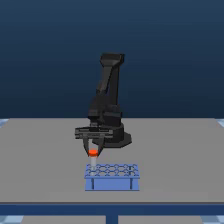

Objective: Pick up the centrifuge tube on the rack

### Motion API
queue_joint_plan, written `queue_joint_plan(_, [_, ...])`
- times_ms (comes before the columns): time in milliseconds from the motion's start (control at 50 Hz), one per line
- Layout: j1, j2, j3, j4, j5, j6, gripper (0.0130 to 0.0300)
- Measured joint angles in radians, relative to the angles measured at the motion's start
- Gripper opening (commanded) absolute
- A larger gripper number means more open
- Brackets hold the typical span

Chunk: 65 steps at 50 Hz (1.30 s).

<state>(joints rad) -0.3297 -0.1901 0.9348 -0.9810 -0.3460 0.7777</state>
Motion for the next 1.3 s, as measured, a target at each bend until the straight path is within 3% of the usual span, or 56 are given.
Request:
queue_joint_plan(780, [0.000, -0.097, -0.063, -0.463, 0.056, 0.470, 0.0130])
queue_joint_plan(1300, [0.000, -0.155, -0.122, -0.857, 0.054, 0.880, 0.0130])
